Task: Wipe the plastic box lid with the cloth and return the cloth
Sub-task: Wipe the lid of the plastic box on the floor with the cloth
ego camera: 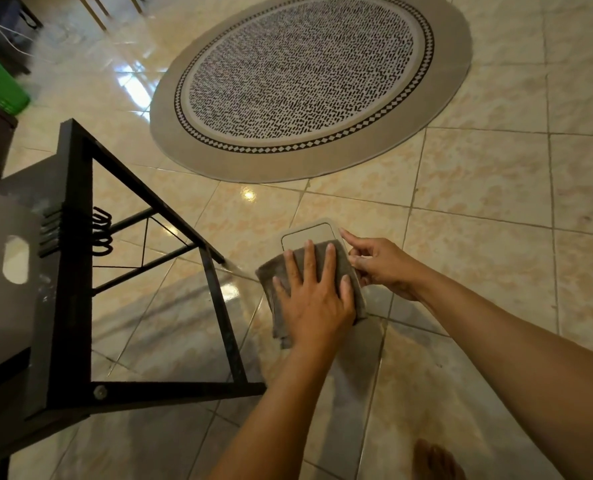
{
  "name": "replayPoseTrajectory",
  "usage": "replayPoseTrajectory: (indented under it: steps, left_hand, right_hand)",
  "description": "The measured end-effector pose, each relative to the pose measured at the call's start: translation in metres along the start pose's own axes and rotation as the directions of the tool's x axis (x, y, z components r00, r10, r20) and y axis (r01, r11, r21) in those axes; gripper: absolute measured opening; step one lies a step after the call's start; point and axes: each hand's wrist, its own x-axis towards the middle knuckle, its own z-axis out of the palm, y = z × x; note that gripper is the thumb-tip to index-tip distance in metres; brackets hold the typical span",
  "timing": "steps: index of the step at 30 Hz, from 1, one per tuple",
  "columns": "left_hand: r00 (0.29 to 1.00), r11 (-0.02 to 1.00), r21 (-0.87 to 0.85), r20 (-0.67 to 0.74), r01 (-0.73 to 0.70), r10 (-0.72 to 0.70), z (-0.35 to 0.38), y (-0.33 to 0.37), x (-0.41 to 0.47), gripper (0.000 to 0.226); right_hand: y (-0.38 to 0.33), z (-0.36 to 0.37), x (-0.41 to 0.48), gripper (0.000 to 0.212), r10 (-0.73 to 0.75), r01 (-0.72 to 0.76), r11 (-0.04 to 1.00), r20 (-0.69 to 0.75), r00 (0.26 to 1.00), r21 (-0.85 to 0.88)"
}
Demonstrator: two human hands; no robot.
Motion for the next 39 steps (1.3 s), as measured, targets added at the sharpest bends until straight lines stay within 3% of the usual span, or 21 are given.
replayPoseTrajectory:
  steps: [4, 10, 21, 28, 35, 39]
  left_hand:
    - [0.998, 0.998, -0.052, 0.048, 0.045, -0.042, -0.014, -0.008, 0.023, 0.061]
    - [1.000, 1.000, 0.005, 0.012, 0.008, -0.008, 0.002, -0.001, -0.022, 0.061]
    - [0.996, 0.998, -0.036, 0.067, 0.058, -0.056, -0.024, 0.001, 0.061, 0.060]
    - [0.999, 0.999, 0.004, 0.035, 0.038, -0.038, -0.001, 0.008, -0.005, 0.061]
    - [0.993, 0.995, -0.037, 0.081, 0.088, -0.084, -0.026, 0.009, 0.062, 0.059]
    - [0.997, 0.995, -0.074, 0.053, 0.064, -0.061, -0.022, -0.008, 0.057, 0.059]
  right_hand:
    - [-0.003, 0.002, -0.001, 0.059, 0.000, 0.000, 1.000, -0.013, 1.000, -0.002]
    - [0.000, 0.001, 0.000, 0.058, 0.000, 0.000, 1.000, -0.005, 1.000, 0.019]
    - [-0.004, 0.004, 0.000, 0.057, 0.000, -0.001, 1.000, -0.016, 1.000, -0.020]
    - [-0.001, 0.000, -0.002, 0.058, -0.014, 0.014, 1.000, -0.007, 1.000, -0.023]
    - [-0.003, 0.002, 0.000, 0.058, 0.003, -0.004, 0.998, -0.018, 1.000, -0.059]
    - [-0.002, 0.004, 0.000, 0.059, 0.004, -0.004, 0.999, -0.016, 1.000, -0.034]
